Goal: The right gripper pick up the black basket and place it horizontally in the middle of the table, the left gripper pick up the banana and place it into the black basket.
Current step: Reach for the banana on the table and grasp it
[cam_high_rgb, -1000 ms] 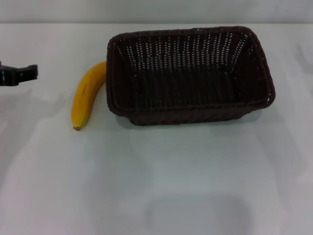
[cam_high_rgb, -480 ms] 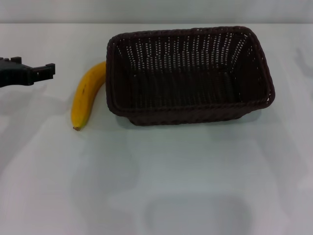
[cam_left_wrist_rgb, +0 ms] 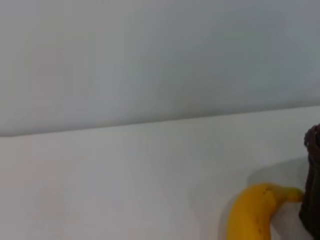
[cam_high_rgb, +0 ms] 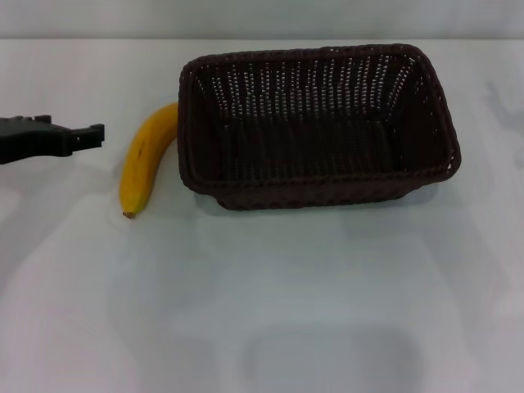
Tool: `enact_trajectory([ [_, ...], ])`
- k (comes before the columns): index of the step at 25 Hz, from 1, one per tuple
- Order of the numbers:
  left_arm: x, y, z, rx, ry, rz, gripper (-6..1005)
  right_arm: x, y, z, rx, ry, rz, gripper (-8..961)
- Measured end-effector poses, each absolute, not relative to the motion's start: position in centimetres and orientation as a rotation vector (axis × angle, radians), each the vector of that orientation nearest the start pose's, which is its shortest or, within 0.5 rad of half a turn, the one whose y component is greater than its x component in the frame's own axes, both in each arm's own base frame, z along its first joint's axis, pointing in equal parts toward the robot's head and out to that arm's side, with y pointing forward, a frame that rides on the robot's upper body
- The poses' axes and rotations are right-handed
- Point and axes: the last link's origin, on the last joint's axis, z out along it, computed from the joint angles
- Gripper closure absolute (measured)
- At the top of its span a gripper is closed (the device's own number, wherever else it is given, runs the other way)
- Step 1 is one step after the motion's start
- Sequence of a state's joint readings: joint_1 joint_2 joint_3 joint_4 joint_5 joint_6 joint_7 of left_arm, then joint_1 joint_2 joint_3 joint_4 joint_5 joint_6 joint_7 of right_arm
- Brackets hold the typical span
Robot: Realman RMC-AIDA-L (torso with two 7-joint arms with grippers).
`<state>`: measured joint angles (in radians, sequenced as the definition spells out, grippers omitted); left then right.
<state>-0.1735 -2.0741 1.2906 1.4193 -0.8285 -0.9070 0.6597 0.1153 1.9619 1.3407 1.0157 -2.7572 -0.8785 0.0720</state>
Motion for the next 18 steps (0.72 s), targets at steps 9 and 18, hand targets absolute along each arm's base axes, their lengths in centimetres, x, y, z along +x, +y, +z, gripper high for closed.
enact_trajectory([
  [9,-27.4,35.6,4.8,-2.069,-1.045,-0.166,257,25.4,34.0,8.2,-1.459,0.301,0.901,123],
  [18,-27.6,35.6,4.2,-2.092,-1.044,-0.150,259,25.6,33.9,7.8,-1.457,0.322,0.896,123],
])
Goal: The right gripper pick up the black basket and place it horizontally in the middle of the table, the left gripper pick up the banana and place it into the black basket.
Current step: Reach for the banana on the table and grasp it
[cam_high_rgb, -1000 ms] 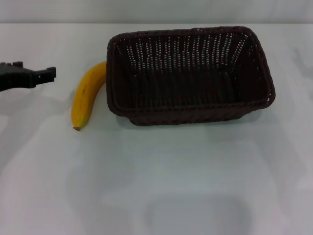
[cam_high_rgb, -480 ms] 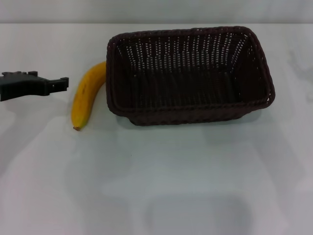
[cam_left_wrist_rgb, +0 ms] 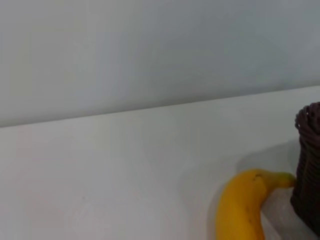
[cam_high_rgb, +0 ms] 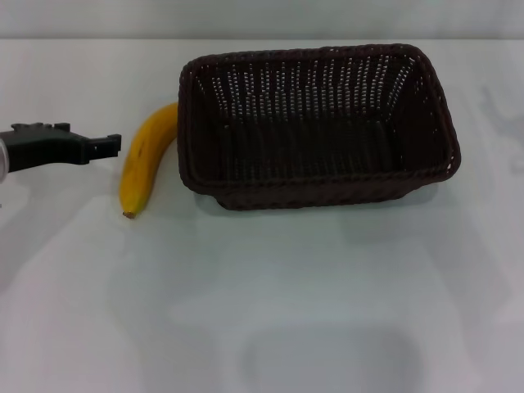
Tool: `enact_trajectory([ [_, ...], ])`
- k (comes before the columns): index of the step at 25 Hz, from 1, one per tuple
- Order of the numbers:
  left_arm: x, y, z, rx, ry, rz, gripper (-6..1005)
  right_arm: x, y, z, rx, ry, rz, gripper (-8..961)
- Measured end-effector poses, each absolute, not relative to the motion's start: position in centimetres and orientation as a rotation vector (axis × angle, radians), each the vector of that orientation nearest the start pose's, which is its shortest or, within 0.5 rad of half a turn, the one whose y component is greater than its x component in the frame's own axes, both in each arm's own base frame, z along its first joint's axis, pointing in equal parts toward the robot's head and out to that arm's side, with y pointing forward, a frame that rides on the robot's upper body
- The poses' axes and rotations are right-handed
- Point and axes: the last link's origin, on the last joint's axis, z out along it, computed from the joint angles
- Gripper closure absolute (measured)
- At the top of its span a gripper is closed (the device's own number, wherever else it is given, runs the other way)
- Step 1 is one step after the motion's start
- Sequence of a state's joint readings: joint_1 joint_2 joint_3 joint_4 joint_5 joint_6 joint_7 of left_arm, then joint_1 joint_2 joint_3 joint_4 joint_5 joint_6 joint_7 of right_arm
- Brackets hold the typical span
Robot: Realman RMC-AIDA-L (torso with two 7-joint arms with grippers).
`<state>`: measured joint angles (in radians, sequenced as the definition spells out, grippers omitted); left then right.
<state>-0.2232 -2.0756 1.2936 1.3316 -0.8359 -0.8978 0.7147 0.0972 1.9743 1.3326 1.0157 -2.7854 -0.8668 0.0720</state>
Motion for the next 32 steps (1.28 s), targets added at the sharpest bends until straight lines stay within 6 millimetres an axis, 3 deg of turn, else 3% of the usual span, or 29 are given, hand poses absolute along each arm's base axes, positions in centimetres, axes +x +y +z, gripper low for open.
enact_trajectory([
  [18,-27.7,36.3,1.6,-2.169,-1.025,-0.103,265,25.7,33.7,7.7,-1.471,0.309,0.883,124],
  [32,-27.9,36.9,0.7,-2.184,-1.020,-0.122,269,25.6,33.7,7.6,-1.473,0.313,0.883,124],
])
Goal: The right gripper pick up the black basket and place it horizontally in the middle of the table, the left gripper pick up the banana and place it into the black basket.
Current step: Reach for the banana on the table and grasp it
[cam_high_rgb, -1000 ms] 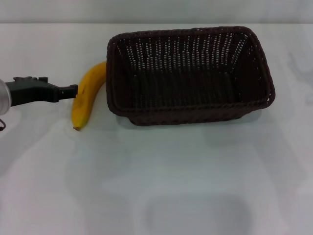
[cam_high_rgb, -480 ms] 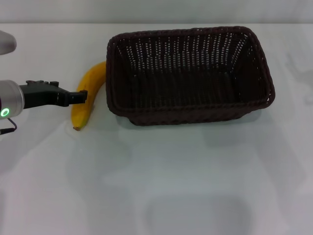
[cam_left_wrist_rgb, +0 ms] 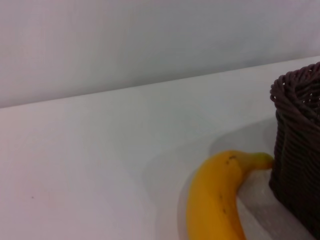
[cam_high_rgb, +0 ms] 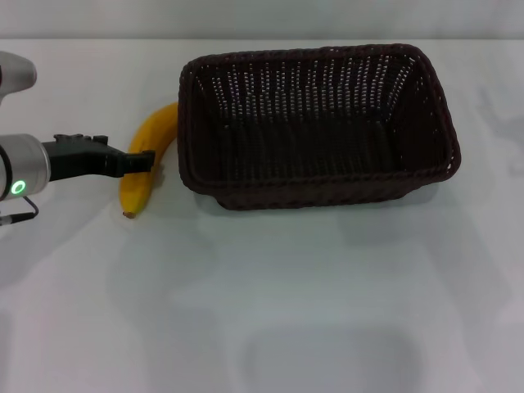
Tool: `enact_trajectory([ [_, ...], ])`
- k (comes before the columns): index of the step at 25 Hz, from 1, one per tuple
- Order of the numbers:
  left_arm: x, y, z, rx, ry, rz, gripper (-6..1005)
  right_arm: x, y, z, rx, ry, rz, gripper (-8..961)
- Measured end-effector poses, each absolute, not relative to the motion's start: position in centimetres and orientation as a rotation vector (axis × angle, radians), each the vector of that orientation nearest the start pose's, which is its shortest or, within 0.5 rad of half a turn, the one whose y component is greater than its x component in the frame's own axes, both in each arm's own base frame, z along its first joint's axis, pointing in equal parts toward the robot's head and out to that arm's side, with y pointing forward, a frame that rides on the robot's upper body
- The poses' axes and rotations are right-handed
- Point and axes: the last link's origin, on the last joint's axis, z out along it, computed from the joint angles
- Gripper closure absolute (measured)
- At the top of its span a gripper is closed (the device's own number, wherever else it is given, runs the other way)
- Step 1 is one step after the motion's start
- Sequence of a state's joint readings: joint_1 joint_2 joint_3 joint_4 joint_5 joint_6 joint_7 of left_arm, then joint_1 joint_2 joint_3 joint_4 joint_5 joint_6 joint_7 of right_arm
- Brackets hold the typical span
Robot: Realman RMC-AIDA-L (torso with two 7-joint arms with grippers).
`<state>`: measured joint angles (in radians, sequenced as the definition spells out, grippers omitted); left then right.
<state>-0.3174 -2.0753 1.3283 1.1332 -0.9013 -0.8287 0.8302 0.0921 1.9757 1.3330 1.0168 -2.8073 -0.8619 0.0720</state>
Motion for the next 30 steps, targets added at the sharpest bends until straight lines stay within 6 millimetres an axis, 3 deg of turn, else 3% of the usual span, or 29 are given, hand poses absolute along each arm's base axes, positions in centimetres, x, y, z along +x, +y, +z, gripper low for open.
enact_trajectory([
  [13,-28.2,37.1,-0.7,-2.211,-1.035,-0.137,272,25.5,33.8,7.5,-1.477,0.317,0.883,124],
  [30,-28.9,37.0,-1.1,-2.196,-1.058,-0.130,277,25.4,33.7,7.3,-1.483,0.317,0.885,125],
])
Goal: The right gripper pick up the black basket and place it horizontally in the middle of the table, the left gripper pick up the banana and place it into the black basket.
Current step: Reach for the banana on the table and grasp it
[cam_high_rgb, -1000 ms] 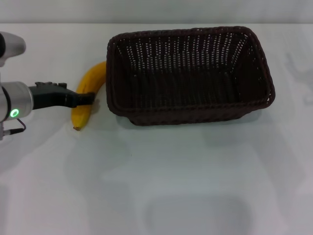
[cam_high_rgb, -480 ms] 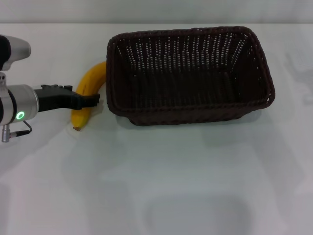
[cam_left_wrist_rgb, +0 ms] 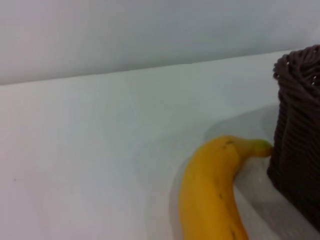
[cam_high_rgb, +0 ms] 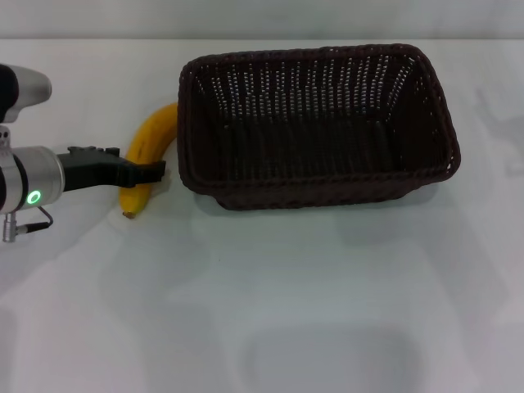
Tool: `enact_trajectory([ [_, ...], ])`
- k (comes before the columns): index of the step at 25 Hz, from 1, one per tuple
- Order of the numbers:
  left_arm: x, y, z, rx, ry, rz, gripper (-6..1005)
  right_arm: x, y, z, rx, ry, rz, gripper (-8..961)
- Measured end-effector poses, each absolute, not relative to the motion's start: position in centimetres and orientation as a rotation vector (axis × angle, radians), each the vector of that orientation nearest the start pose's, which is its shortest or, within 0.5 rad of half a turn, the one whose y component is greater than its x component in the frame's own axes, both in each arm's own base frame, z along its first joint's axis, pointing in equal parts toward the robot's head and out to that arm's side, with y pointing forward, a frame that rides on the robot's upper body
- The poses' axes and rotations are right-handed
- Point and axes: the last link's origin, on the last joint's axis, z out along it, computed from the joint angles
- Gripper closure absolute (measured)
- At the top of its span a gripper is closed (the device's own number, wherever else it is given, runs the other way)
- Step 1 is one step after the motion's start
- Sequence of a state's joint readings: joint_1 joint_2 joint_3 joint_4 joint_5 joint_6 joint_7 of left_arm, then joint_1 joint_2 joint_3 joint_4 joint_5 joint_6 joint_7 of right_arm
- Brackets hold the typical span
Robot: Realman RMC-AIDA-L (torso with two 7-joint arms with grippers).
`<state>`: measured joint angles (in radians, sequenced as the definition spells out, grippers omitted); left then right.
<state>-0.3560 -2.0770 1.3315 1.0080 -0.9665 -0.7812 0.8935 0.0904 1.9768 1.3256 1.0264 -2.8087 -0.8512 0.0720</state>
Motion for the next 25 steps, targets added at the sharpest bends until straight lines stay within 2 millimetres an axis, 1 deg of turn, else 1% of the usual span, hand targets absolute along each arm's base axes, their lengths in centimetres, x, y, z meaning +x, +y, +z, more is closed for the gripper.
enact_trajectory([
  [4,-29.16,36.94,-1.18,-2.192,-1.073,-0.126,278,25.19,33.72,7.22,-1.487,0.315,0.890,125],
  [19,-29.00,37.32,-1.00,-2.177,-1.074,-0.138,283,24.98,33.58,7.39,-1.481,0.310,0.900,125],
  [25,-29.31,37.38,-0.98,-2.155,-1.093,-0.143,285,24.75,33.58,7.49,-1.479,0.307,0.907,125],
])
